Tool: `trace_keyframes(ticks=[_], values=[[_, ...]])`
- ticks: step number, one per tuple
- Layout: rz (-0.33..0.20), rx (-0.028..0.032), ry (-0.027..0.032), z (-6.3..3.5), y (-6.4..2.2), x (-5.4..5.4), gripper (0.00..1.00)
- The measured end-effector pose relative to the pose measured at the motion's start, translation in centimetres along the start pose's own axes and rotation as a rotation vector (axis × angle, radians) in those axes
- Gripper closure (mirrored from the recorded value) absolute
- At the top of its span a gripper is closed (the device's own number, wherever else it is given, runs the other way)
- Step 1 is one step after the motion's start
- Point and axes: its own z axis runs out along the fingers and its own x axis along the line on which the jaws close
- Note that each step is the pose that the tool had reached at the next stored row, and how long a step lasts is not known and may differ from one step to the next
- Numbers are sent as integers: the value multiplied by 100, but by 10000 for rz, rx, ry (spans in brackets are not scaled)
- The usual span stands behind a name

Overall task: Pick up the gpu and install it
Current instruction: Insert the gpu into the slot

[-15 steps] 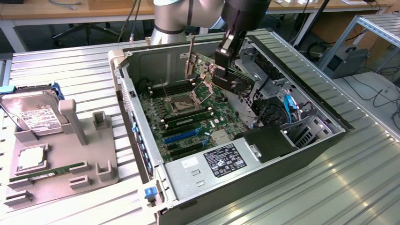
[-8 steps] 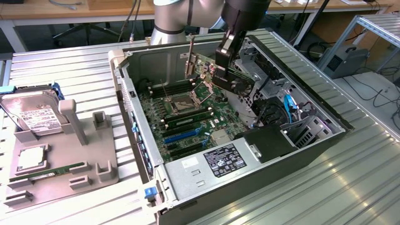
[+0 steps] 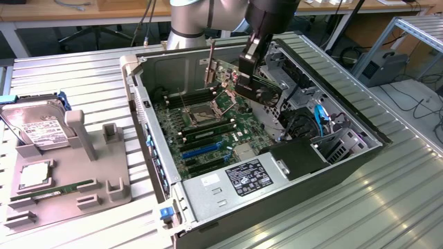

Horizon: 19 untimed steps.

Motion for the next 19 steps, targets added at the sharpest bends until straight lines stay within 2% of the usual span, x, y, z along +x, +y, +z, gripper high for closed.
trace_keyframes(ticks=[19], values=[[-261,-2,8,0,0,0,73]])
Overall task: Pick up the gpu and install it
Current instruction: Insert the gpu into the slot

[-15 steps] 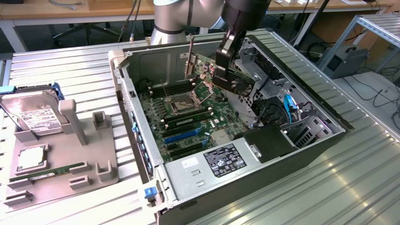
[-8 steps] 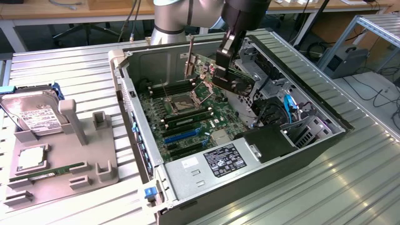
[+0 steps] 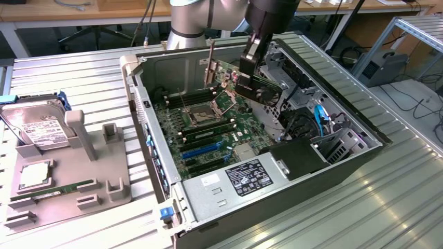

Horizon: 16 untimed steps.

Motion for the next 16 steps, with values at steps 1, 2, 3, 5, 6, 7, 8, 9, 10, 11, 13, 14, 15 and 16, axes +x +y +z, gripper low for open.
trace_keyframes(ticks=[1,2,3,5,6,7,8,9,10,11,13,14,15,16], values=[[-20,0,1,0,0,0,73],[-38,0,1,0,0,0,73],[-51,0,2,0,0,0,73],[-77,0,3,0,0,0,73],[-93,0,3,0,0,0,73],[-107,-1,4,0,0,0,73],[-129,-1,4,0,0,0,73],[-140,-1,5,0,0,0,73],[-154,0,5,0,0,0,73],[-165,-1,5,0,0,0,73],[-191,-1,6,0,0,0,73],[-203,0,7,0,0,0,73],[-216,-1,7,0,0,0,73],[-228,-1,8,0,0,0,73]])
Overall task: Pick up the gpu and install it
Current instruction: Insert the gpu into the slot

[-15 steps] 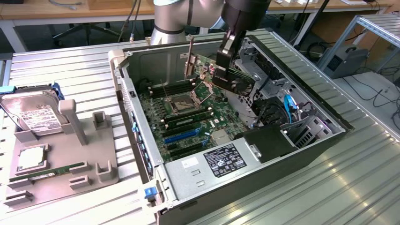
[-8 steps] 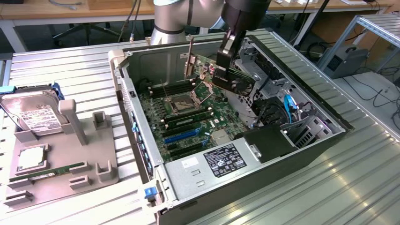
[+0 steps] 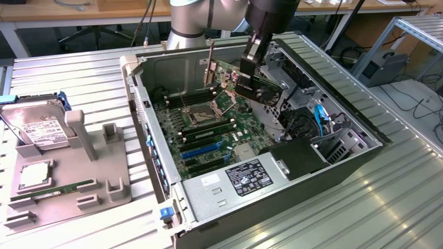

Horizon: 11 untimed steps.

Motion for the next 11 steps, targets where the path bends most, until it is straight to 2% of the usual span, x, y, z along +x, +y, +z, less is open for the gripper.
trace_keyframes(ticks=[11], values=[[-150,-1,5,0,0,0,73]])
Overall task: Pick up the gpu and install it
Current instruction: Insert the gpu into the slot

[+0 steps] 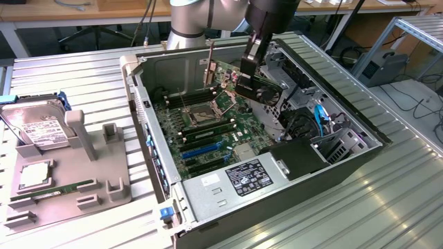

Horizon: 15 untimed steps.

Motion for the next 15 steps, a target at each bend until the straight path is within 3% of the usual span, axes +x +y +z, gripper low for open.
trace_keyframes(ticks=[15], values=[[-195,-1,6,0,0,0,73]])
